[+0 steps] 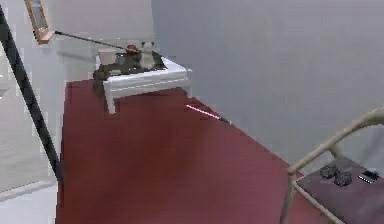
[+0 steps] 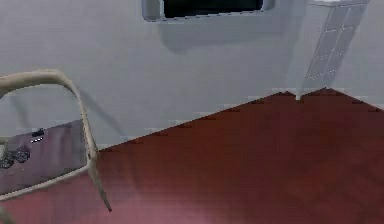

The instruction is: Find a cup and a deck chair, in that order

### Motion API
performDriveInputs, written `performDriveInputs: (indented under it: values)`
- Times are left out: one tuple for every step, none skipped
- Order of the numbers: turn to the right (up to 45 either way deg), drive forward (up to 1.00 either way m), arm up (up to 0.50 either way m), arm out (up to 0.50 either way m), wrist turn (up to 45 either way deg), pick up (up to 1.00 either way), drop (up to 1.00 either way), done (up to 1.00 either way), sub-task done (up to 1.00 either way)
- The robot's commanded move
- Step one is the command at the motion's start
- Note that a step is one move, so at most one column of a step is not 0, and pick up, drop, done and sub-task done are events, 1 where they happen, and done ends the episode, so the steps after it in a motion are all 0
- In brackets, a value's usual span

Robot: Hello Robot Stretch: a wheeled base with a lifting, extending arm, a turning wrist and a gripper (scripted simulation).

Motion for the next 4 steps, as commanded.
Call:
performDriveInputs:
  values:
    - [45.0, 0.0, 0.0, 0.0, 0.0, 0.0, 0.0, 0.0, 0.0]
    - [15.0, 0.0, 0.0, 0.0, 0.0, 0.0, 0.0, 0.0, 0.0]
    - [0.0, 0.25, 0.0, 0.0, 0.0, 0.0, 0.0, 0.0, 0.0]
    - [-45.0, 0.0, 0.0, 0.0, 0.0, 0.0, 0.0, 0.0, 0.0]
